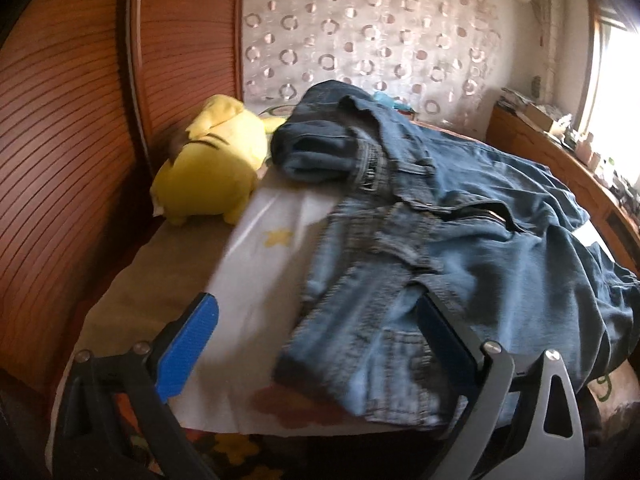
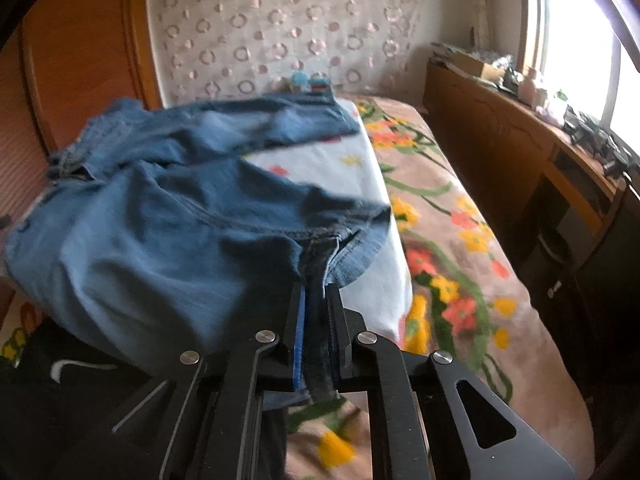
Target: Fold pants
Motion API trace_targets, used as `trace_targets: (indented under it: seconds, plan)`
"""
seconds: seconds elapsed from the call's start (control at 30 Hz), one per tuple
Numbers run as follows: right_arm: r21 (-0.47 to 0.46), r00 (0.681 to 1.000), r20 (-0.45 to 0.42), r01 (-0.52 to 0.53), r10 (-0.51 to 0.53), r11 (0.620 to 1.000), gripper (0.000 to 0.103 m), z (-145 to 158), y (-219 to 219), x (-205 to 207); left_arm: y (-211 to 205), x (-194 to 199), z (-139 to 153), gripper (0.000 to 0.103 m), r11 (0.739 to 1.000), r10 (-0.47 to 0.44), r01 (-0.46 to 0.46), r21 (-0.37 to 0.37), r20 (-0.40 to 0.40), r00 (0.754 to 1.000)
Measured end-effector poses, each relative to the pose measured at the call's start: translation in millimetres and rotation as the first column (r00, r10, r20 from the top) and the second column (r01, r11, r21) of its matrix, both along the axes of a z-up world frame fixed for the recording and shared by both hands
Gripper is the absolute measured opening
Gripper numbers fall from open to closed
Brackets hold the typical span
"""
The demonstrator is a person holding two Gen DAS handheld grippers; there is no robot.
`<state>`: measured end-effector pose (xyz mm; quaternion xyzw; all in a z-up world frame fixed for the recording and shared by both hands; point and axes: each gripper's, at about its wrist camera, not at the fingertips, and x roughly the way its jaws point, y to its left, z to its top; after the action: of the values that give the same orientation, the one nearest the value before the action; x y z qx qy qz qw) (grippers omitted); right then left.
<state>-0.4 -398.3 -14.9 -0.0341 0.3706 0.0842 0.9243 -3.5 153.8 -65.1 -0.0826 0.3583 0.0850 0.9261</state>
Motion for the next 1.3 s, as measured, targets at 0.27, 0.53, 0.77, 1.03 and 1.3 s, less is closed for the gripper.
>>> trace_targets:
  seconds: [0.27, 0.53, 0.77, 1.03, 1.3]
  plan:
    - [-0.016, 0.991, 0.123, -0.052, 0.053, 0.999, 0.006, 48, 23, 2, 9, -9, -17, 0.083, 1.0, -0.027, 0.027, -0.012, -0.047, 0.999]
    - [-0.028, 0.986, 0.149, -0.073, 0.077, 0.997, 0.006, 56, 36, 17, 9, -16, -26, 0.052, 0.996, -0.076, 0.073, -0.057, -0.054, 0.996]
    - [-0.018, 0.984, 0.159, -0.078, 0.08, 0.997, 0.006, 60, 41, 25, 2, -14, -28, 0.043, 0.994, -0.109, 0.108, -0.015, -0.082, 0.991]
    - [-0.018, 0.978, 0.179, -0.108, 0.109, 0.994, 0.006, 75, 50, 38, -9, -18, 5, 0.009, 0.992, -0.123, 0.123, -0.032, 0.002, 0.992]
    - [-0.042, 0.955, 0.243, -0.163, 0.168, 0.986, 0.006, 105, 71, 59, -24, -6, 82, 0.008, 0.984, -0.181, 0.178, 0.033, 0.149, 0.972]
